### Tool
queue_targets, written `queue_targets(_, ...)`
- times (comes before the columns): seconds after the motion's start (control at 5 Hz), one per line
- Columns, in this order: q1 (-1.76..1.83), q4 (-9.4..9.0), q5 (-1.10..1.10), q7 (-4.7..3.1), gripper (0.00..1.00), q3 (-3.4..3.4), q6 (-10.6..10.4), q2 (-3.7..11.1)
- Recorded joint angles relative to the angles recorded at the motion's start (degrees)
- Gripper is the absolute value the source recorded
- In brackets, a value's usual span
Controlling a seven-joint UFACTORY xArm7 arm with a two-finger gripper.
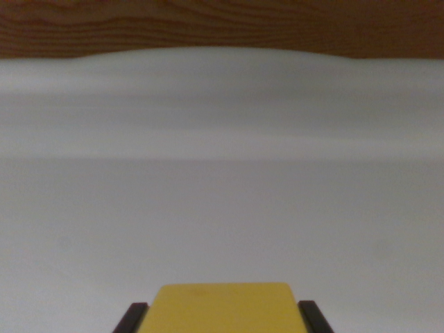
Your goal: Pick yellow cube
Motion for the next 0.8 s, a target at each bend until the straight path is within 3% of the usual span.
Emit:
queue_targets(0.2,0.0,1.56,-0.07,0.11,1.0,-0.03,2.39,-0.83)
queue_targets(0.4,0.0,1.56,-0.07,0.11,1.0,-0.03,2.39,-0.83)
queue_targets(0.6,-0.01,3.1,-0.14,0.21,1.0,-0.05,4.74,-1.65)
queue_targets(0.8,-0.01,3.1,-0.14,0.21,1.0,-0.05,4.74,-1.65)
